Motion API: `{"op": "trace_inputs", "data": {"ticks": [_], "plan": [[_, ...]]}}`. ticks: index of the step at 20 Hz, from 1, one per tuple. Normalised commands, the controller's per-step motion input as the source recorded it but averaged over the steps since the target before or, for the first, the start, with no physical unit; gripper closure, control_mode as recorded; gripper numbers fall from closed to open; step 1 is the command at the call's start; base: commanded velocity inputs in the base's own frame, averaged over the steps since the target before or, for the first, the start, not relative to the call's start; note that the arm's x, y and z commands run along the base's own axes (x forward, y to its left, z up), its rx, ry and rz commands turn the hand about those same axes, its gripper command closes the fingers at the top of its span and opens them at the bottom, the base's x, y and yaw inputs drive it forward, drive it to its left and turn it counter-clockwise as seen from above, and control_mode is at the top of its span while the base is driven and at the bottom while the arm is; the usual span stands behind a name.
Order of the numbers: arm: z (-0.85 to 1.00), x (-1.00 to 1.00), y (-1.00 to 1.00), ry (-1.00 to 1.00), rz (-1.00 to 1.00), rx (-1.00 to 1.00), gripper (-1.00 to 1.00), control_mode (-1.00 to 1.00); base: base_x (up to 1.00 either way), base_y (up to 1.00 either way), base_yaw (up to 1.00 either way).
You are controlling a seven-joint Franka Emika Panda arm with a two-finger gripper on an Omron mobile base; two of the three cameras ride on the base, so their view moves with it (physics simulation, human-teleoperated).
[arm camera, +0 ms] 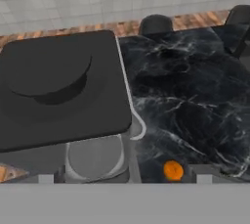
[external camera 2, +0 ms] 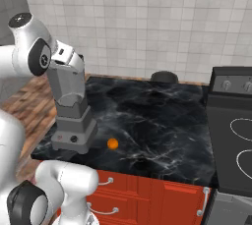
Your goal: Open the blender lid, put the tangerine in the blender, close the lid, and start the blender.
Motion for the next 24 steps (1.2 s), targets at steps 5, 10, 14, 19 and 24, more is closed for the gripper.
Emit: {"op": "trace_inputs", "data": {"ticks": [5, 10, 14, 19, 24], "plan": [[0.38, 0.00, 0.16, -0.09, -0.06, 0.00, -1.00, -1.00, 0.00, 0.00, 0.00], [0.03, 0.00, -0.18, 0.00, 0.00, 0.03, -1.00, -1.00, 0.00, 0.00, 0.00], [0.54, 0.00, 0.00, 0.00, 0.00, 0.09, -1.00, -1.00, 0.00, 0.00, 0.00], [0.30, 0.14, 0.22, 0.00, 0.00, 0.06, -1.00, -1.00, 0.00, 0.00, 0.00], [-0.05, 0.28, 0.35, 0.03, 0.01, 0.00, -1.00, -1.00, 0.00, 0.00, 0.00]]}}
